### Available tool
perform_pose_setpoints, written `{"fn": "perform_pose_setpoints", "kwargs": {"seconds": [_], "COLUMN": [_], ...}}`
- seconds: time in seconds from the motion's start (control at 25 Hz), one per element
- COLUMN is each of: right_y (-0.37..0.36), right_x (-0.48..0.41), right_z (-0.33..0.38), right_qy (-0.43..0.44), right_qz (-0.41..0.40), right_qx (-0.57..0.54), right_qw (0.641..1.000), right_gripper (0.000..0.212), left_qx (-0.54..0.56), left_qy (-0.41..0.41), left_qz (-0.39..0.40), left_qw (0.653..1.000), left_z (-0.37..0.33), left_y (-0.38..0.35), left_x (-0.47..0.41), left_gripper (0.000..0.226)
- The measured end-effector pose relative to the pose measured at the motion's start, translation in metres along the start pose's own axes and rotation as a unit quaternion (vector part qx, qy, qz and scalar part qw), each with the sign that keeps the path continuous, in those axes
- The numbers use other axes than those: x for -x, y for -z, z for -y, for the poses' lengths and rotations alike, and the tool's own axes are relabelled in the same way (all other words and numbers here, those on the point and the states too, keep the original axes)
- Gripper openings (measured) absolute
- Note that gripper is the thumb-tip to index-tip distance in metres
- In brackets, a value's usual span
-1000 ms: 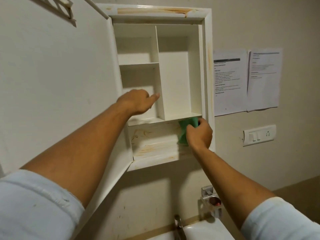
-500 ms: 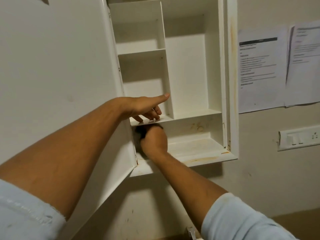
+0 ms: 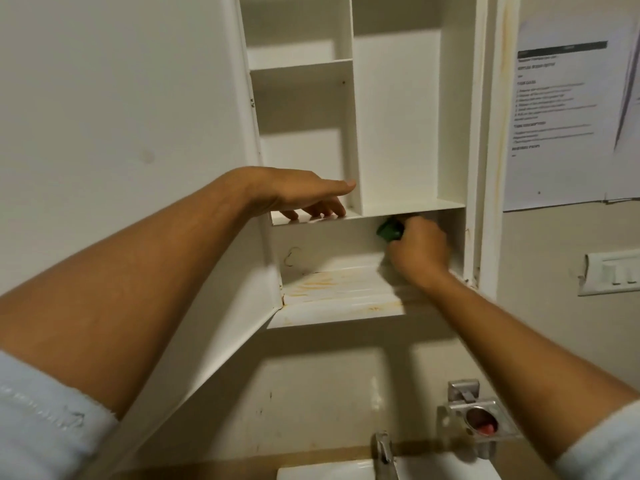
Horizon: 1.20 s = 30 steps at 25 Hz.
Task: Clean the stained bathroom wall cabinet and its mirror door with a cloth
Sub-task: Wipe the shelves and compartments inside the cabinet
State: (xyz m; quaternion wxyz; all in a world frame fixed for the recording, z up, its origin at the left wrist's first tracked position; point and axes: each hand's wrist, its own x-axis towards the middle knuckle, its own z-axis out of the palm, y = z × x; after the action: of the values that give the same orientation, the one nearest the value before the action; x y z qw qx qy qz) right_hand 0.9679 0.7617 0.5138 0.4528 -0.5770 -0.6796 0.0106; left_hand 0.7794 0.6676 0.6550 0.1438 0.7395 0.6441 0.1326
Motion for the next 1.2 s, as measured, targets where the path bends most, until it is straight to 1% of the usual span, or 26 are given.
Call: {"fn": "perform_pose_setpoints", "kwargs": {"seconds": [0.04, 0.08, 0.12, 0.16, 0.24, 0.28, 0.32, 0.36, 0.4, 0.44, 0.48, 0.52, 0.56, 0.6, 0.64, 0.68, 0.76, 0.84, 0.88, 0.92, 0.96, 1.0, 1.08, 1.12, 1.2], "right_y": [-0.02, -0.043, -0.061, -0.076, -0.082, -0.078, -0.071, -0.062, -0.054, -0.048, -0.042, -0.042, -0.047, -0.054, -0.061, -0.07, -0.079, -0.071, -0.062, -0.052, -0.039, -0.028, -0.012, -0.014, -0.032], "right_x": [0.011, 0.02, 0.026, 0.031, 0.032, 0.028, 0.024, 0.021, 0.017, 0.014, 0.012, 0.012, 0.013, 0.016, 0.019, 0.025, 0.035, 0.033, 0.032, 0.029, 0.025, 0.019, 0.013, 0.013, 0.021], "right_z": [0.024, 0.05, 0.076, 0.098, 0.123, 0.125, 0.119, 0.108, 0.094, 0.08, 0.069, 0.066, 0.07, 0.079, 0.092, 0.102, 0.112, 0.107, 0.102, 0.096, 0.089, 0.079, 0.06, 0.058, 0.078], "right_qy": [-0.022, -0.002, 0.042, 0.098, 0.219, 0.267, 0.325, 0.381, 0.405, 0.385, 0.327, 0.249, 0.19, 0.171, 0.188, 0.229, 0.329, 0.401, 0.417, 0.411, 0.382, 0.343, 0.266, 0.241, 0.231], "right_qz": [-0.008, 0.008, 0.038, 0.064, 0.099, 0.11, 0.118, 0.13, 0.141, 0.139, 0.134, 0.127, 0.114, 0.109, 0.118, 0.132, 0.132, 0.113, 0.118, 0.129, 0.141, 0.148, 0.154, 0.17, 0.215], "right_qx": [-0.076, -0.135, -0.161, -0.158, -0.086, -0.04, 0.028, 0.118, 0.189, 0.209, 0.171, 0.084, -0.002, -0.056, -0.07, -0.044, 0.091, 0.186, 0.223, 0.255, 0.275, 0.277, 0.25, 0.223, 0.12], "right_qw": [0.997, 0.991, 0.985, 0.98, 0.967, 0.957, 0.938, 0.908, 0.884, 0.888, 0.92, 0.957, 0.975, 0.978, 0.973, 0.963, 0.931, 0.89, 0.873, 0.866, 0.871, 0.885, 0.918, 0.929, 0.941], "right_gripper": [0.021, 0.027, 0.03, 0.031, 0.028, 0.029, 0.03, 0.028, 0.025, 0.022, 0.022, 0.025, 0.03, 0.034, 0.037, 0.04, 0.04, 0.028, 0.023, 0.021, 0.02, 0.02, 0.02, 0.023, 0.033], "left_qx": [0.0, 0.002, 0.004, 0.006, 0.001, -0.002, -0.002, 0.001, 0.001, 0.0, -0.003, -0.007, -0.012, -0.017, -0.02, -0.021, -0.022, -0.016, -0.017, -0.019, -0.02, -0.019, -0.019, -0.017, -0.014], "left_qy": [0.0, 0.001, 0.004, 0.007, 0.004, 0.006, 0.009, 0.01, 0.01, 0.01, 0.009, 0.008, 0.008, 0.007, 0.004, 0.002, -0.001, 0.005, 0.006, 0.006, 0.006, 0.006, 0.008, 0.009, 0.011], "left_qz": [-0.001, -0.002, -0.004, -0.004, -0.004, -0.004, -0.003, -0.002, -0.002, -0.002, -0.003, -0.006, -0.007, -0.006, -0.007, -0.01, -0.012, -0.008, -0.005, -0.003, -0.001, 0.0, 0.001, 0.0, 0.004], "left_qw": [1.0, 1.0, 1.0, 1.0, 1.0, 1.0, 1.0, 1.0, 1.0, 1.0, 1.0, 1.0, 1.0, 1.0, 1.0, 1.0, 1.0, 1.0, 1.0, 1.0, 1.0, 1.0, 1.0, 1.0, 1.0], "left_z": [-0.001, 0.0, 0.001, 0.001, 0.0, 0.0, 0.0, 0.0, 0.0, -0.001, -0.001, 0.0, 0.0, 0.0, 0.0, 0.0, 0.0, 0.0, -0.001, -0.002, -0.002, -0.002, -0.002, -0.002, -0.003], "left_y": [0.0, -0.001, 0.0, 0.0, 0.001, 0.002, 0.002, 0.001, -0.001, -0.001, -0.002, -0.003, -0.004, -0.005, -0.006, -0.007, -0.007, -0.007, -0.008, -0.008, -0.007, -0.008, -0.008, -0.008, -0.008], "left_x": [0.001, 0.002, 0.002, 0.002, 0.001, 0.001, 0.003, 0.005, 0.006, 0.006, 0.005, 0.005, 0.006, 0.006, 0.007, 0.008, 0.01, 0.013, 0.015, 0.016, 0.017, 0.017, 0.016, 0.016, 0.015], "left_gripper": [0.067, 0.069, 0.07, 0.071, 0.071, 0.071, 0.072, 0.072, 0.073, 0.073, 0.074, 0.074, 0.075, 0.076, 0.076, 0.076, 0.077, 0.078, 0.078, 0.078, 0.079, 0.079, 0.08, 0.081, 0.082]}}
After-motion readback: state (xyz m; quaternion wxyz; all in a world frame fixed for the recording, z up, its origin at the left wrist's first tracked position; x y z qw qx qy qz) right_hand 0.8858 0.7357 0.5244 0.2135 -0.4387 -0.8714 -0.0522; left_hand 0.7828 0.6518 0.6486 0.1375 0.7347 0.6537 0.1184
